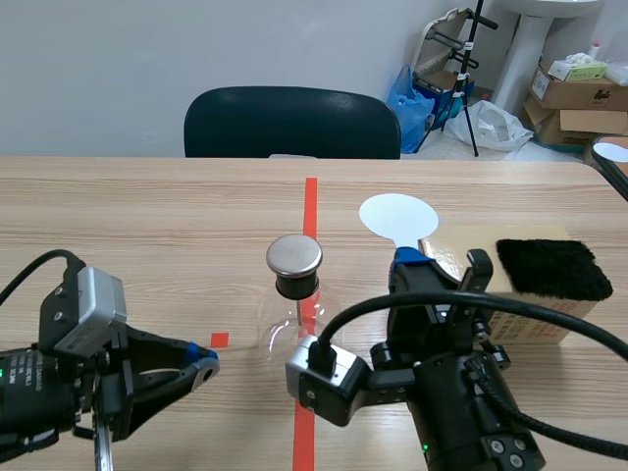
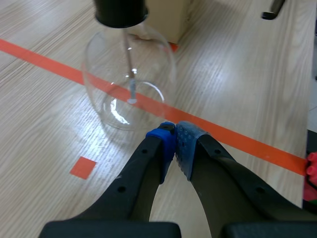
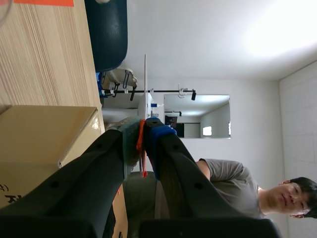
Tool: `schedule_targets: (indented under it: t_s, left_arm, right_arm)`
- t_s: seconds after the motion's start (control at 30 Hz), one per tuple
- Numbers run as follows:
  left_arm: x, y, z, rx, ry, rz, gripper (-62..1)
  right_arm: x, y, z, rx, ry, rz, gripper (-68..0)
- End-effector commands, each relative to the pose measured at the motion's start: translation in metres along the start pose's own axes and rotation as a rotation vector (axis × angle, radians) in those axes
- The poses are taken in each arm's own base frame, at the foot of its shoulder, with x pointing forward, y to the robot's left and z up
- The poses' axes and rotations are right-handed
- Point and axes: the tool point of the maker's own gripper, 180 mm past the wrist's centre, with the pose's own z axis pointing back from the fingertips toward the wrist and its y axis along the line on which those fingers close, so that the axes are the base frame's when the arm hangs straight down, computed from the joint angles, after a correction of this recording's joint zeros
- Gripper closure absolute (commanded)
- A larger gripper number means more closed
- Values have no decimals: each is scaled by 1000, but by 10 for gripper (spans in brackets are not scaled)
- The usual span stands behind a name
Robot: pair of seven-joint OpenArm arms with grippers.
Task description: Do the electroscope experiment
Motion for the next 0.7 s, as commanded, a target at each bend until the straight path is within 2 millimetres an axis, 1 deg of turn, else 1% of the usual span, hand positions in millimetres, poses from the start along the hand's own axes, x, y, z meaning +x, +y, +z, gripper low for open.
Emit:
schedule_targets:
  t_s: [0.0,0.17,0.3,0.37,0.47,0.67]
  left_arm:
    - [20,16,-2,32,-67,-20,-32]
    - [16,39,-9,64,-64,-19,-32]
    - [16,55,-7,88,-72,-27,-32]
    - [15,54,-8,80,-81,-47,-34]
    - [8,47,-14,51,-60,-66,-34]
    - [0,35,-22,18,-61,-35,-34]
  right_arm:
    - [-1,-6,-2,-23,2,-2,-10]
    - [-1,-6,-1,-22,3,-2,-10]
    - [-4,-6,-1,-22,11,3,-10]
    - [-5,-5,-1,-20,9,8,-10]
    - [-5,-5,-1,-20,8,10,-10]
    - [-5,-4,-1,-19,3,12,-10]
